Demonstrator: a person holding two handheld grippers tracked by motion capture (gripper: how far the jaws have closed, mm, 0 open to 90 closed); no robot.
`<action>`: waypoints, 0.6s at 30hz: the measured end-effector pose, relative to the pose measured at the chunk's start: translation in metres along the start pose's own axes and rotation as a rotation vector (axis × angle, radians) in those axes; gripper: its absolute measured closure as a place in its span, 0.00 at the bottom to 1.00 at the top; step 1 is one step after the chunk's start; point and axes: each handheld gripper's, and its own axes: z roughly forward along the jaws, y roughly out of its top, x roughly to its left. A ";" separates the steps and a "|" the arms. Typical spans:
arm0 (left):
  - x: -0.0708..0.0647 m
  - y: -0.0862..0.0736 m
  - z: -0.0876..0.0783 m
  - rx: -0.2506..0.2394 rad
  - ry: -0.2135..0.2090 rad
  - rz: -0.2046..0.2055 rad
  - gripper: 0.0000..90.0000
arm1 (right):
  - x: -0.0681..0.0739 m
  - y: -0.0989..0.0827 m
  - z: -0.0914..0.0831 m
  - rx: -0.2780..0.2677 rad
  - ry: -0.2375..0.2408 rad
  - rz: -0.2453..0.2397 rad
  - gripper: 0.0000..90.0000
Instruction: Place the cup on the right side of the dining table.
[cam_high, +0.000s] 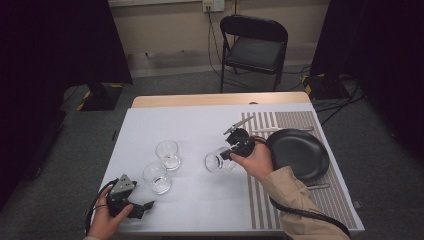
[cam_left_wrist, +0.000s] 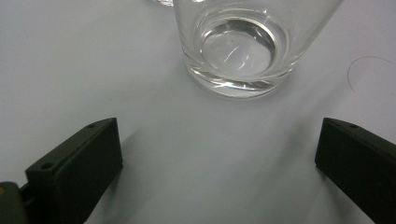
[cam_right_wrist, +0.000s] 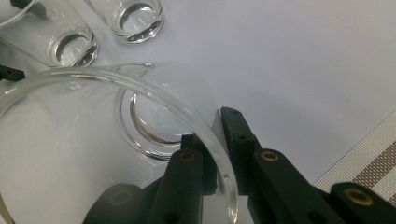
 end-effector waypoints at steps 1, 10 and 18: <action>0.000 0.000 0.000 0.000 0.000 -0.001 0.00 | 0.000 0.000 0.000 0.004 0.001 0.001 0.95; 0.000 0.000 0.000 -0.001 0.000 -0.003 0.00 | -0.003 -0.001 -0.003 -0.004 -0.009 0.008 0.95; 0.000 0.000 0.000 -0.002 0.002 0.007 0.00 | -0.013 -0.001 -0.006 -0.009 -0.023 0.032 0.95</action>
